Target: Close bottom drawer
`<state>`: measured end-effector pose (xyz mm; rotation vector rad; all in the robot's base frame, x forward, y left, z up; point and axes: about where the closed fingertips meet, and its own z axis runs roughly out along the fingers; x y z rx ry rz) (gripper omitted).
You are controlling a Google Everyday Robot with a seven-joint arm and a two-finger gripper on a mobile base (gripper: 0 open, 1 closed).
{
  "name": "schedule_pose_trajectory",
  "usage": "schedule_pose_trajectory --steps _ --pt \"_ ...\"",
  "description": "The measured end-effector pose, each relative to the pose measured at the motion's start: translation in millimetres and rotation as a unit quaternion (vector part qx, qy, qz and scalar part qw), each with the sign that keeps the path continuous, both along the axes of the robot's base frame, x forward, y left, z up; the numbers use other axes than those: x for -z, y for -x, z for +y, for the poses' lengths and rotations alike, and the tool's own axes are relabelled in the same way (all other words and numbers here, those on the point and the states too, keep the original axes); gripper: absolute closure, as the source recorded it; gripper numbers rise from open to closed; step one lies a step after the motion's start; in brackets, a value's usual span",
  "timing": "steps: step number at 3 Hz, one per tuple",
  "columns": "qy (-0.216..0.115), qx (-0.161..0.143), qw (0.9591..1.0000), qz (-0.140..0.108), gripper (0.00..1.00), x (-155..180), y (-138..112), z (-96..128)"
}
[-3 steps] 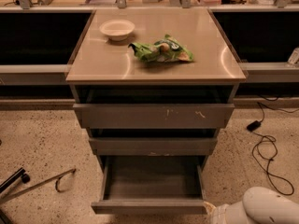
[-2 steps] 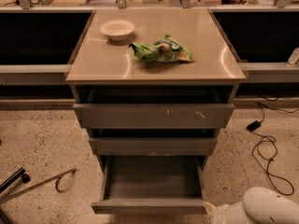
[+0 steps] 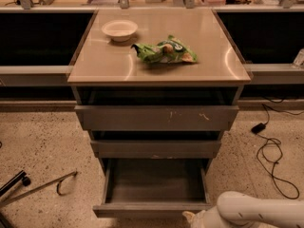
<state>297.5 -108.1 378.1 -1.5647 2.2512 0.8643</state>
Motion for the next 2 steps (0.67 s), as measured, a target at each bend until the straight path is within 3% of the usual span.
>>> schedule_pose_trajectory --steps 1,2 --pt "-0.04 -0.034 0.9979 0.037 0.0 65.9 -11.1 50.6" --pt "-0.04 -0.034 0.9979 0.037 0.0 66.1 -11.1 50.7"
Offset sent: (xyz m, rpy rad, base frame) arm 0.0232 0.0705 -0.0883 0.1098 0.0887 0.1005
